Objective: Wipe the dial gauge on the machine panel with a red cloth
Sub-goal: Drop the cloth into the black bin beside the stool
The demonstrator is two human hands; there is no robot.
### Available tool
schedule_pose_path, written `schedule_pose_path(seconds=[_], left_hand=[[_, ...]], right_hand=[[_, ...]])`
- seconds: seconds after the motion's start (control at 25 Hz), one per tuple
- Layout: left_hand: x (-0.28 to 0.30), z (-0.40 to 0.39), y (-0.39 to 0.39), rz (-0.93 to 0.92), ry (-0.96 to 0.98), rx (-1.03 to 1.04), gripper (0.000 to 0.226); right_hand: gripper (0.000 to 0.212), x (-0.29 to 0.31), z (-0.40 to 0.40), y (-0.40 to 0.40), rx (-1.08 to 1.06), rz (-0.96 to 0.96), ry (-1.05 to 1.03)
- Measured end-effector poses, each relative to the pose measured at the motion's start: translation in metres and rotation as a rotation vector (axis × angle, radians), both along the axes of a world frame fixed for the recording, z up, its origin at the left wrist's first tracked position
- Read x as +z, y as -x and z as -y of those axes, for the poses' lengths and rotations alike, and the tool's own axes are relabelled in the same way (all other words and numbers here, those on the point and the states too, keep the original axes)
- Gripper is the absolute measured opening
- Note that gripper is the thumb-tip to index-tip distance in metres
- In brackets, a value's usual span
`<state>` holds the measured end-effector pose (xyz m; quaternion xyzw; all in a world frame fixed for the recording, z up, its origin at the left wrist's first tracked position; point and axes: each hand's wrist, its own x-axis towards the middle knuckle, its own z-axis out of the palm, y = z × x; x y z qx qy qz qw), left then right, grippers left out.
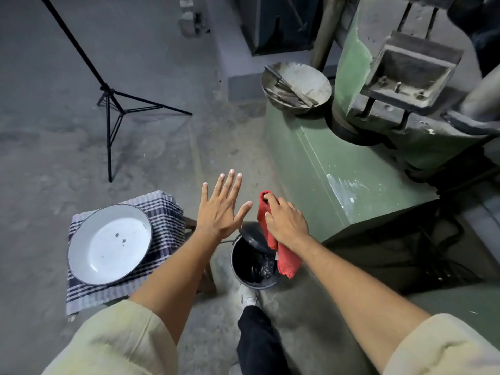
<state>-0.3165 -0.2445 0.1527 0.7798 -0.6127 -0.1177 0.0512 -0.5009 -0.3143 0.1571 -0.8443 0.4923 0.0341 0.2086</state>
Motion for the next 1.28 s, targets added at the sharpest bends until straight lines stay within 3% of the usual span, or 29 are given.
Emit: schedule_pose_path(seconds=[0.48, 0.68, 0.88, 0.96, 1.12, 1.2, 1.28], left_hand=[[-0.127, -0.024, -0.003, -0.047, -0.165, 0.0, 0.081], [-0.144, -0.026, -0.024, -0.022, -0.19, -0.001, 0.083], [-0.149, -0.025, -0.029, -0.024, -0.172, 0.016, 0.084], [-0.158, -0.027, -0.032, -0.029, -0.183, 0.029, 0.084], [-0.171, -0.04, -0.029, -0.035, -0.194, 0.055, 0.084], [-0.174, -0.043, -0.025, -0.043, -0.187, 0.062, 0.085], [-0.178, -0.04, -0.022, -0.066, -0.185, 0.072, 0.086]], right_hand=[[0.051, -0.166, -0.02, 0.003, 0.06, -0.15, -0.323], [0.048, -0.207, -0.01, 0.0, 0.087, -0.221, -0.476], [0.047, -0.227, -0.024, 0.004, 0.228, -0.285, -0.327], [0.057, -0.236, -0.03, 0.002, 0.123, -0.242, -0.256], [0.108, -0.232, -0.017, 0.001, -0.313, -0.118, -0.042], [0.092, -0.22, 0.002, 0.0, -0.523, 0.052, 0.112], [0.039, -0.208, 0.022, -0.005, -0.687, 0.35, 0.237]])
